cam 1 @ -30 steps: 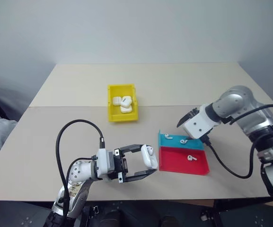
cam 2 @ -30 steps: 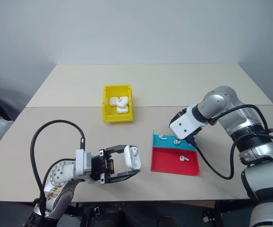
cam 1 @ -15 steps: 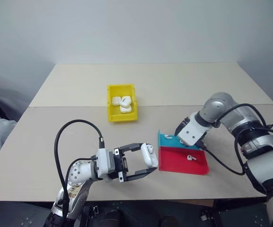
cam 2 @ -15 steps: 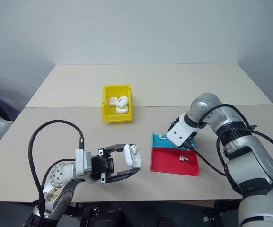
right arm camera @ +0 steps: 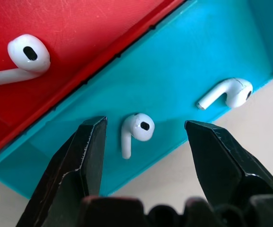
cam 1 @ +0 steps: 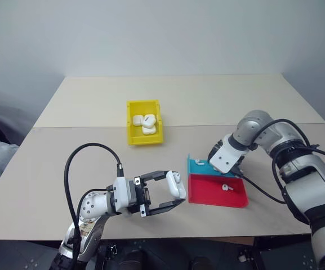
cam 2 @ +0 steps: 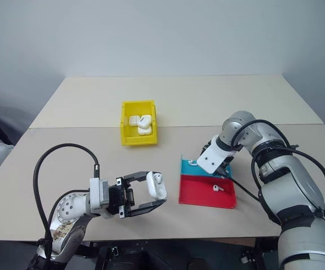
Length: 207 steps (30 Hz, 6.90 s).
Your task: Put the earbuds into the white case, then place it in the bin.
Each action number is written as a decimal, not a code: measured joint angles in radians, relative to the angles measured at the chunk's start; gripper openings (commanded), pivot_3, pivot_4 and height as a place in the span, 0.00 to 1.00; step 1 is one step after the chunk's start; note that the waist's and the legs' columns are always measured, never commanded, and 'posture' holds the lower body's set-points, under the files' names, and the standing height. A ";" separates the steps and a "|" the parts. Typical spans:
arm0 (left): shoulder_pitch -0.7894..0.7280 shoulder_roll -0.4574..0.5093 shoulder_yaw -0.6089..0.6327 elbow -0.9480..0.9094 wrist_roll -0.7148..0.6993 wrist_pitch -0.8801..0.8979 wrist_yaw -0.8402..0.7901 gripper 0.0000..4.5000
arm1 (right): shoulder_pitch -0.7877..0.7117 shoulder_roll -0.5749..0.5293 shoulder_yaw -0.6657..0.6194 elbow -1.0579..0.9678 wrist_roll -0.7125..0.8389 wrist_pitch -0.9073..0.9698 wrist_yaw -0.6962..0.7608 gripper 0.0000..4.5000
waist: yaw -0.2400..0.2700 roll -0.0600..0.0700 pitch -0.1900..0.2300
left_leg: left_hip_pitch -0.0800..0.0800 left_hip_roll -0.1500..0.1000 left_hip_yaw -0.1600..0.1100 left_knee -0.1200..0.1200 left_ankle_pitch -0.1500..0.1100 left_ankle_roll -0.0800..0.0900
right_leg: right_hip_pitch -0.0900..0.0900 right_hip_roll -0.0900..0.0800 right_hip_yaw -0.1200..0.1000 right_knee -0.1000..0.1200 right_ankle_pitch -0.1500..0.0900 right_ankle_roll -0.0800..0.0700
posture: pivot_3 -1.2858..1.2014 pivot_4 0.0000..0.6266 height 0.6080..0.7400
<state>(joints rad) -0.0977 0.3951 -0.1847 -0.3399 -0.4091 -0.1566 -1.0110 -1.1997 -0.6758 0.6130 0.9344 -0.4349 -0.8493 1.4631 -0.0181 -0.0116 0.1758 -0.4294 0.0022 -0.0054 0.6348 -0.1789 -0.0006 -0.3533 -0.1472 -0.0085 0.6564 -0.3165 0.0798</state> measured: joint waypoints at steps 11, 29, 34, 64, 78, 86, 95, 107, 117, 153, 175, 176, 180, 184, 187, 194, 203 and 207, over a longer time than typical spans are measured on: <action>0.000 0.008 0.000 0.000 0.015 -0.014 0.000 0.62 | -0.006 0.002 0.001 0.036 -0.026 -0.033 -0.027 0.70 | 0.000 0.000 0.000 | 0.000 0.000 0.000 0.000 0.000 0.000 | 0.000 0.000 0.000 0.000 0.000 0.000 | 0.52 0.24 1.00; -0.001 0.021 0.000 0.000 0.016 -0.015 0.000 0.62 | -0.016 0.009 0.002 0.058 -0.073 -0.057 -0.085 0.50 | -0.001 0.000 0.000 | 0.003 0.000 0.000 -0.001 0.000 0.000 | 0.002 0.000 0.000 0.001 0.000 0.000 | 0.52 0.24 1.00; -0.001 0.021 0.000 0.000 0.018 -0.017 -0.001 0.62 | -0.016 0.013 0.001 0.058 -0.063 -0.060 -0.066 0.50 | -0.001 0.000 0.000 | 0.004 0.000 0.001 -0.002 0.000 0.000 | 0.002 0.000 0.001 0.001 0.000 0.000 | 0.52 0.24 1.00; -0.008 0.022 0.000 0.002 0.030 -0.020 -0.003 0.62 | -0.016 0.014 0.002 0.058 -0.081 -0.060 -0.090 0.39 | -0.003 0.000 0.000 | 0.005 0.000 0.002 -0.002 0.000 0.000 | 0.002 0.000 0.002 0.001 0.000 0.000 | 0.52 0.24 1.00; -0.009 0.022 0.000 0.003 0.031 -0.020 -0.004 0.62 | -0.016 0.014 0.002 0.057 -0.085 -0.064 -0.090 0.22 | -0.003 0.000 0.000 | 0.005 0.000 0.002 -0.002 0.000 0.000 | 0.002 0.000 0.002 0.001 0.000 0.000 | 0.52 0.24 1.00; -0.021 0.022 0.001 0.004 0.029 -0.020 -0.004 0.62 | 0.025 -0.002 -0.041 -0.015 -0.002 0.017 -0.039 0.22 | -0.001 0.000 0.000 | 0.005 0.000 0.002 -0.003 0.000 0.000 | 0.001 0.000 0.003 0.001 0.000 0.000 | 0.52 0.24 1.00; -0.058 0.006 0.012 0.003 -0.019 -0.012 -0.003 0.62 | 0.300 -0.117 -0.422 -0.771 0.495 0.871 -0.013 0.22 | 0.014 0.000 0.000 | 0.003 0.001 0.001 -0.002 0.000 0.000 | 0.002 0.000 0.001 0.000 0.000 0.000 | 0.52 0.24 1.00; -0.166 -0.048 -0.004 0.016 -0.064 0.053 0.002 0.62 | 0.648 0.047 -1.027 -1.514 1.447 1.735 -0.588 0.22 | 0.025 -0.001 0.000 | 0.001 0.000 0.000 -0.002 -0.001 0.001 | 0.003 0.000 -0.001 -0.001 0.000 0.000 | 0.52 0.24 1.00; -0.221 -0.094 -0.014 0.046 -0.063 0.072 0.021 0.62 | 0.861 0.009 -1.053 -1.629 1.790 1.722 -0.753 0.22 | 0.019 -0.001 0.000 | 0.001 0.000 0.000 -0.001 -0.001 0.001 | 0.003 0.000 -0.002 -0.001 0.000 0.000 | 0.52 0.24 1.00; -0.222 -0.115 -0.015 0.052 -0.063 0.070 0.015 0.62 | 1.018 -0.024 -0.856 -1.653 1.469 1.454 -0.637 0.37 | 0.018 -0.001 0.000 | 0.001 0.000 -0.001 -0.001 -0.001 0.001 | 0.003 0.000 -0.002 -0.001 0.000 0.000 | 0.52 0.24 1.00; -0.279 -0.160 -0.028 0.220 -0.012 -0.018 -0.028 0.62 | 0.768 -0.276 -0.939 -1.541 1.562 1.484 -0.547 0.02 | 0.013 -0.002 0.000 | 0.001 0.000 -0.001 -0.001 -0.001 0.001 | 0.004 0.000 -0.003 -0.002 0.000 0.000 | 0.52 0.24 1.00; -0.290 -0.167 -0.032 0.238 -0.007 -0.022 -0.032 0.62 | 0.701 -0.281 -0.885 -1.515 1.551 1.504 -0.549 0.01 | 0.010 -0.002 0.000 | 0.001 0.000 -0.001 -0.001 -0.001 0.001 | 0.004 0.000 -0.002 -0.002 0.000 0.000 | 0.52 0.24 1.00; -0.304 -0.196 -0.050 0.277 0.017 -0.054 -0.042 0.62 | 0.511 -0.274 -0.702 -1.457 1.473 1.561 -0.535 0.01 | 0.006 -0.002 0.000 | 0.000 0.000 -0.002 -0.001 -0.001 0.001 | 0.002 0.000 -0.003 -0.002 0.000 0.000 | 0.52 0.24 1.00; -0.327 -0.221 -0.069 0.328 0.069 -0.091 -0.031 0.62 | 0.417 -0.226 -0.573 -1.439 1.393 1.579 -0.508 0.01 | 0.007 -0.002 0.000 | -0.002 0.000 -0.002 0.000 -0.001 0.001 | 0.002 0.000 -0.003 -0.002 0.000 0.000 | 0.52 0.24 1.00; -0.329 -0.240 -0.073 0.337 0.076 -0.106 -0.022 0.62 | 0.395 -0.225 -0.509 -1.436 1.313 1.577 -0.471 0.01 | 0.010 -0.002 0.000 | -0.002 0.000 -0.003 0.000 -0.001 0.002 | 0.002 0.000 -0.004 -0.002 0.000 0.000 | 0.52 0.24 1.00; -0.325 -0.238 -0.073 0.335 0.089 -0.104 -0.005 0.62 | 0.440 -0.256 -0.492 -1.442 1.198 1.539 -0.393 0.01 | 0.008 -0.002 0.000 | -0.002 0.000 -0.003 0.000 -0.001 0.002 | 0.001 0.000 -0.004 -0.001 0.000 0.000 | 0.52 0.24 1.00; -0.317 -0.229 -0.067 0.318 0.087 -0.094 0.002 0.62 | 0.490 -0.288 -0.541 -1.435 1.153 1.517 -0.354 0.01 | 0.008 -0.002 0.000 | -0.002 0.000 -0.003 0.001 -0.001 0.001 | 0.002 0.000 -0.004 -0.001 0.000 0.000 | 0.52 0.24 1.00; -0.322 -0.229 -0.058 0.318 0.086 -0.099 0.003 0.62 | 0.500 -0.268 -0.582 -1.431 1.166 1.514 -0.361 0.01 | 0.007 -0.002 0.000 | -0.002 0.000 -0.003 0.001 -0.001 0.001 | 0.002 0.000 -0.004 -0.001 0.000 0.000 | 0.52 0.24 1.00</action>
<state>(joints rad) -0.4193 0.1656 -0.2425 -0.0223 -0.3232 -0.2558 -1.0081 -0.7001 -0.9441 0.0314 -0.4963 0.7311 0.6650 1.1022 -0.0114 -0.0136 0.1761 -0.4313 0.0020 -0.0083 0.6355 -0.1797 0.0008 -0.3517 -0.1472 -0.0120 0.6551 -0.3162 0.0795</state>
